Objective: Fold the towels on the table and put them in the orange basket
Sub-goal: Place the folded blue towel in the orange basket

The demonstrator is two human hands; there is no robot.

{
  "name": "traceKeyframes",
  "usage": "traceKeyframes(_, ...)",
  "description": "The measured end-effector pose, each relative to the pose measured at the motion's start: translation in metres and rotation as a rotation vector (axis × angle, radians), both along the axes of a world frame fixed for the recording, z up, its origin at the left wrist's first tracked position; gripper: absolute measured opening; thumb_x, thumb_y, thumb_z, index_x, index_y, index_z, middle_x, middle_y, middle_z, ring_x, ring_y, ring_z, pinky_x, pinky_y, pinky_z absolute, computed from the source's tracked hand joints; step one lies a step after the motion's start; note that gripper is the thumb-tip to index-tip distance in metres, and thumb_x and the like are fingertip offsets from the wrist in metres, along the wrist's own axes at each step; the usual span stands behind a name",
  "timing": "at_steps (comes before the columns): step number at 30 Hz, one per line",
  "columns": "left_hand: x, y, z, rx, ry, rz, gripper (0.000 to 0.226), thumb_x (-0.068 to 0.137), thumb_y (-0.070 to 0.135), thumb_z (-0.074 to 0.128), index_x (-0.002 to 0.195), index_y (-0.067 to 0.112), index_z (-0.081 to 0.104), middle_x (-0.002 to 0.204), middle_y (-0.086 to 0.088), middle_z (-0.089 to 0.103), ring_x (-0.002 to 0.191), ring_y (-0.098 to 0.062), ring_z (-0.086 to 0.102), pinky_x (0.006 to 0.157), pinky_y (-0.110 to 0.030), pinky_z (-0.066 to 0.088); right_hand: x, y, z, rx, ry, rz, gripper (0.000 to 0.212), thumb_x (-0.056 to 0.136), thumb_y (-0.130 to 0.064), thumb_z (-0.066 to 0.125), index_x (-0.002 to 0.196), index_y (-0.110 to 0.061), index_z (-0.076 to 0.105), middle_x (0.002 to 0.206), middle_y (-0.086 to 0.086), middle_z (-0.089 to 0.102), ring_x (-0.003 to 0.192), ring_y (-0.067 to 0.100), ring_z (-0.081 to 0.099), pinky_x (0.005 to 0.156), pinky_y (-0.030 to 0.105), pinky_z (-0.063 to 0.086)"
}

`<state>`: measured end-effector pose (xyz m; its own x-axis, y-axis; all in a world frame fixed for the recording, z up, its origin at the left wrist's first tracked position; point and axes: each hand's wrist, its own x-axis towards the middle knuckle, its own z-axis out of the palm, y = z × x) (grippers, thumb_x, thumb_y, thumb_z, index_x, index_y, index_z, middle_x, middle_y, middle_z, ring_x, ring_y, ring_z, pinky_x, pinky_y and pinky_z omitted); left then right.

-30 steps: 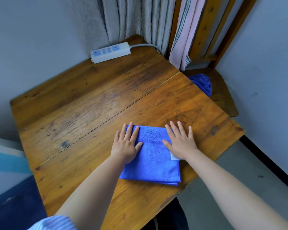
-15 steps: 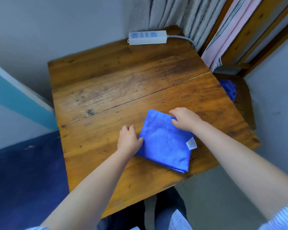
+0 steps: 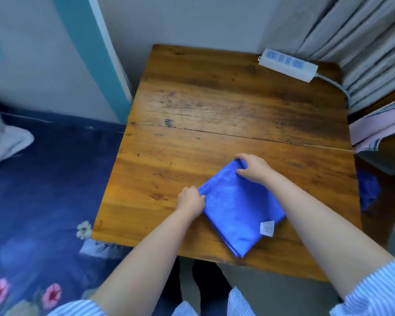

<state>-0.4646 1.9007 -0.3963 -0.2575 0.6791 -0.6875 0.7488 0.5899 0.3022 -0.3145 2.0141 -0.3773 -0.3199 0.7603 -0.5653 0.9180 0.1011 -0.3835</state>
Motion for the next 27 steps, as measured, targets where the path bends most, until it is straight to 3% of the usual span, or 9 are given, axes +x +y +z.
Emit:
traceKeyframes(3, 0.004, 0.001, 0.000, 0.000, -0.037, 0.091, 0.033, 0.088, 0.024, 0.055, 0.111, 0.001, 0.057, 0.121, -0.018, 0.058, 0.115, -0.032, 0.052, 0.093, -0.034, 0.041, 0.006, 0.003, 0.001, -0.014, 0.009, 0.037, 0.024, 0.079, -0.006, 0.054, 0.101, -0.013, 0.048, 0.102, 0.012, 0.055, 0.087, 0.024, 0.047, 0.067, 0.025, 0.031)
traceKeyframes(6, 0.003, -0.001, 0.012, 0.040, -0.103, 0.129, 0.010, 0.082, 0.021, 0.060, 0.083, 0.011, 0.058, 0.107, -0.013, 0.062, 0.104, -0.029, 0.057, 0.082, -0.032, 0.045, 0.012, 0.003, 0.010, -0.036, 0.052, 0.044, 0.023, 0.075, -0.002, 0.054, 0.077, -0.019, 0.038, 0.091, 0.007, 0.052, 0.078, 0.021, 0.042, 0.059, 0.028, 0.030)
traceKeyframes(9, -0.007, -0.007, 0.030, 0.186, -0.150, 0.149, 0.030, 0.079, 0.015, 0.061, 0.061, 0.022, 0.037, 0.081, -0.005, 0.054, 0.080, -0.027, 0.051, 0.066, -0.030, 0.038, 0.015, 0.004, 0.028, -0.005, 0.142, 0.013, 0.026, 0.073, -0.001, 0.056, 0.079, -0.021, 0.039, 0.089, 0.006, 0.054, 0.076, 0.022, 0.044, 0.055, 0.027, 0.033)
traceKeyframes(12, -0.027, -0.020, 0.055, 0.338, -0.175, 0.138, 0.020, 0.079, 0.014, 0.062, 0.070, 0.020, 0.045, 0.076, 0.000, 0.053, 0.074, -0.020, 0.046, 0.063, -0.026, 0.034, 0.008, 0.003, 0.054, -0.039, 0.226, 0.022, 0.043, 0.074, -0.003, 0.061, 0.111, -0.020, 0.047, 0.093, 0.002, 0.053, 0.081, 0.020, 0.050, 0.064, 0.026, 0.040)
traceKeyframes(14, -0.044, -0.031, 0.073, 0.405, -0.169, 0.131, 0.014, 0.080, 0.014, 0.063, 0.079, 0.019, 0.049, 0.079, 0.001, 0.056, 0.075, -0.020, 0.049, 0.065, -0.029, 0.038, -0.005, -0.001, 0.071, -0.023, 0.201, 0.147, 0.049, 0.074, -0.005, 0.064, 0.120, -0.016, 0.051, 0.100, 0.003, 0.055, 0.089, 0.019, 0.051, 0.074, 0.026, 0.041)
traceKeyframes(18, -0.078, -0.068, 0.110, 0.527, -0.008, 0.134, 0.012, 0.083, 0.016, 0.060, 0.095, 0.018, 0.057, 0.091, 0.003, 0.061, 0.083, -0.016, 0.052, 0.067, -0.028, 0.037, -0.049, -0.025, 0.106, 0.077, 0.162, 0.425, 0.030, 0.076, -0.007, 0.064, 0.105, -0.003, 0.062, 0.101, 0.013, 0.055, 0.097, 0.026, 0.050, 0.073, 0.030, 0.037)
traceKeyframes(21, -0.105, -0.127, 0.138, 0.579, 0.160, 0.172, 0.017, 0.084, 0.015, 0.056, 0.099, 0.016, 0.062, 0.094, -0.001, 0.062, 0.089, -0.021, 0.054, 0.070, -0.028, 0.038, -0.089, -0.065, 0.135, 0.173, 0.274, 0.590, 0.032, 0.074, -0.003, 0.069, 0.105, -0.008, 0.066, 0.097, 0.007, 0.051, 0.092, 0.022, 0.047, 0.071, 0.024, 0.033)
traceKeyframes(25, -0.124, -0.217, 0.173, 0.597, 0.310, 0.254, 0.016, 0.086, 0.018, 0.056, 0.098, 0.010, 0.063, 0.096, -0.009, 0.060, 0.095, -0.027, 0.055, 0.076, -0.034, 0.042, -0.119, -0.135, 0.170, 0.295, 0.443, 0.779, 0.028, 0.071, 0.003, 0.070, 0.099, -0.001, 0.069, 0.102, 0.019, 0.064, 0.093, 0.031, 0.057, 0.078, 0.032, 0.044)
traceKeyframes(27, -0.126, -0.261, 0.190, 0.580, 0.382, 0.253, 0.019, 0.089, 0.023, 0.054, 0.099, 0.008, 0.061, 0.100, -0.011, 0.058, 0.097, -0.028, 0.054, 0.078, -0.036, 0.042, -0.129, -0.169, 0.183, 0.317, 0.492, 0.842, 0.026, 0.072, 0.003, 0.070, 0.098, 0.001, 0.069, 0.100, 0.018, 0.067, 0.086, 0.027, 0.057, 0.074, 0.027, 0.041)
